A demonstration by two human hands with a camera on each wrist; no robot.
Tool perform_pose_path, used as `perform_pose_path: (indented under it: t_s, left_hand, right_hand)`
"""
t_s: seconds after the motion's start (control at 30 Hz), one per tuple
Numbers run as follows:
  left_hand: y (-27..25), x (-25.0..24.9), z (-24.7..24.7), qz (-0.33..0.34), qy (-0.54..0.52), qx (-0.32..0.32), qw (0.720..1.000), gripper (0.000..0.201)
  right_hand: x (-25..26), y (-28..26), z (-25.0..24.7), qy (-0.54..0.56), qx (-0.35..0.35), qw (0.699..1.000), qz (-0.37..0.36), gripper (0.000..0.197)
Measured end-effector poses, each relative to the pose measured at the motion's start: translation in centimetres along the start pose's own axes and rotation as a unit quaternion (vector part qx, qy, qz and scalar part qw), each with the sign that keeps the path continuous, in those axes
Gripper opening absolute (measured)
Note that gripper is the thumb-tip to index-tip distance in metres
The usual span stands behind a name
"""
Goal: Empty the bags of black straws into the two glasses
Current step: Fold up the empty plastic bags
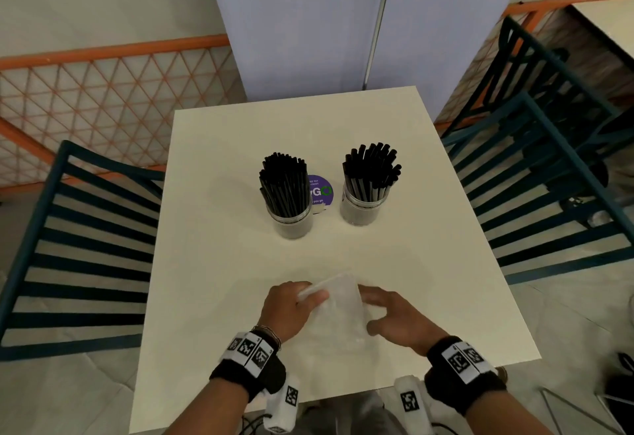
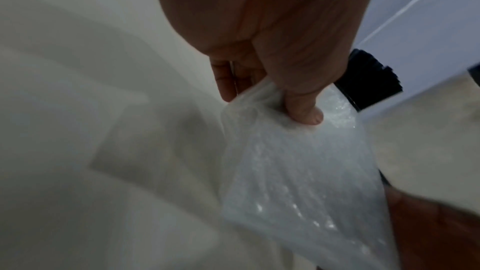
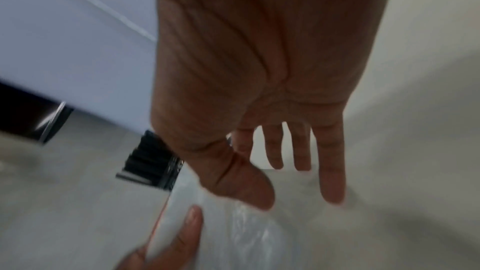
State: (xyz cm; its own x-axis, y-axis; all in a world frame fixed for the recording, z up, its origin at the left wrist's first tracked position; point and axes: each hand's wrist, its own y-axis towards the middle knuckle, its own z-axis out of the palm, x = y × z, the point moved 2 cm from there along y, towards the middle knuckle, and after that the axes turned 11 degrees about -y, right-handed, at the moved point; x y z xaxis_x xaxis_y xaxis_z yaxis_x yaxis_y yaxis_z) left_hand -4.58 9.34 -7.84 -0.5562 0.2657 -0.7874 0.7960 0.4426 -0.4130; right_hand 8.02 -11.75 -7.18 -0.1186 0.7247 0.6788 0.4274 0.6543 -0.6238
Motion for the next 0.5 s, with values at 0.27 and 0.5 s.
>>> perform_pose_path:
  t_s: [0.27, 0.5]
  left_hand:
    - [-1.8, -1.5, -0.7, -0.107, -0.173, -0.014, 0.979, 0.041]
    - [-3.8, -2.1, -1.2, -0.148, -0.359, 0.128, 0.913, 0.059]
  right_hand:
    - [2.3, -1.1, 0.6, 0.008, -0.013, 0.999, -0.029, 0.038]
    - [7.2, -1.9, -2.3, -0.113, -0.048, 0.980, -0.156, 0.020]
